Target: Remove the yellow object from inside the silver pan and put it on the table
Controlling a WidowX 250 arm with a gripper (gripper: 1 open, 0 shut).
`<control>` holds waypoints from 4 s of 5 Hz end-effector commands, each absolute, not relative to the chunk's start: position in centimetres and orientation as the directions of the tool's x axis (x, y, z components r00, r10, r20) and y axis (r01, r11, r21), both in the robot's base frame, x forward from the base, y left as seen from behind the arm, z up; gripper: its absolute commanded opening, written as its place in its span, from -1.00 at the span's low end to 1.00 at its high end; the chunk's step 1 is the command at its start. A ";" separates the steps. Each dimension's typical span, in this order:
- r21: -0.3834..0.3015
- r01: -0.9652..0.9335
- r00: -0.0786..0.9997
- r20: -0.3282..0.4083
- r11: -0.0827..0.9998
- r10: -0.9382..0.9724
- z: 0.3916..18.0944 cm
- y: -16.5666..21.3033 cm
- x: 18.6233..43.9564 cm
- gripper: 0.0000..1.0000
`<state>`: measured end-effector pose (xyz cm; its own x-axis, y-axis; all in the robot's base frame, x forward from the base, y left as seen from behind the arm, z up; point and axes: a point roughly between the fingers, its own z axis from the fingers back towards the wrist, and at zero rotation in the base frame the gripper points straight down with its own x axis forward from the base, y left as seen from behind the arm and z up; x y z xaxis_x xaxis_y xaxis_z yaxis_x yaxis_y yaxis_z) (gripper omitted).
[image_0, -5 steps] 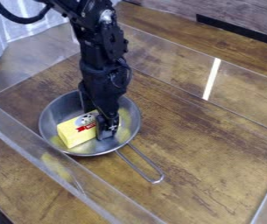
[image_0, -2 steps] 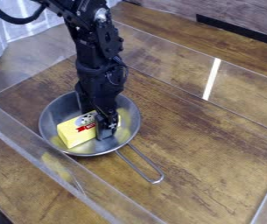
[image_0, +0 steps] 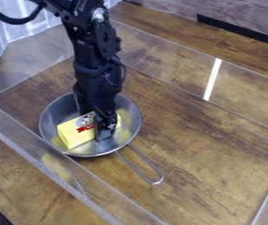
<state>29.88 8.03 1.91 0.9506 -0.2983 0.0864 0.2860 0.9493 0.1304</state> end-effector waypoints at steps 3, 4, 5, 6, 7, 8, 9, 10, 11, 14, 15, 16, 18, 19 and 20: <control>0.112 0.161 0.985 0.047 0.981 -0.167 1.3 11.1 27.6 1.00; 0.112 0.150 0.987 0.045 0.982 -0.156 1.4 11.3 27.6 1.00; 0.112 0.139 0.988 0.047 0.984 -0.145 1.5 11.4 27.7 1.00; 0.111 0.128 0.989 0.053 0.986 -0.135 1.6 11.6 27.7 1.00; 0.111 0.119 0.990 0.060 0.987 -0.126 1.7 11.9 27.8 1.00; 0.109 0.110 0.990 0.073 0.988 -0.118 1.7 12.1 27.8 1.00; 0.109 0.101 0.990 0.086 0.989 -0.110 1.8 12.2 27.9 1.00; 0.109 0.098 0.990 0.094 0.989 -0.109 1.8 12.4 28.0 1.00; 0.108 0.098 0.988 0.104 0.989 -0.110 1.9 12.4 28.1 1.00; 0.105 0.110 0.983 0.136 0.988 -0.124 2.0 12.4 28.4 1.00; 0.106 0.112 0.983 0.132 0.988 -0.125 2.1 12.3 28.5 -1.00; 0.109 0.113 0.984 0.128 0.988 -0.127 2.0 12.2 28.6 -1.00; 0.114 0.117 0.984 0.121 0.986 -0.131 2.0 12.0 28.9 -1.00; 0.117 0.120 0.984 0.115 0.986 -0.133 1.9 11.9 28.9 -1.00; 0.119 0.123 0.985 0.110 0.985 -0.136 1.9 11.8 29.0 -1.00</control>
<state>28.89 11.48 1.91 0.9836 -0.1456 0.1066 0.1338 0.9848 0.1106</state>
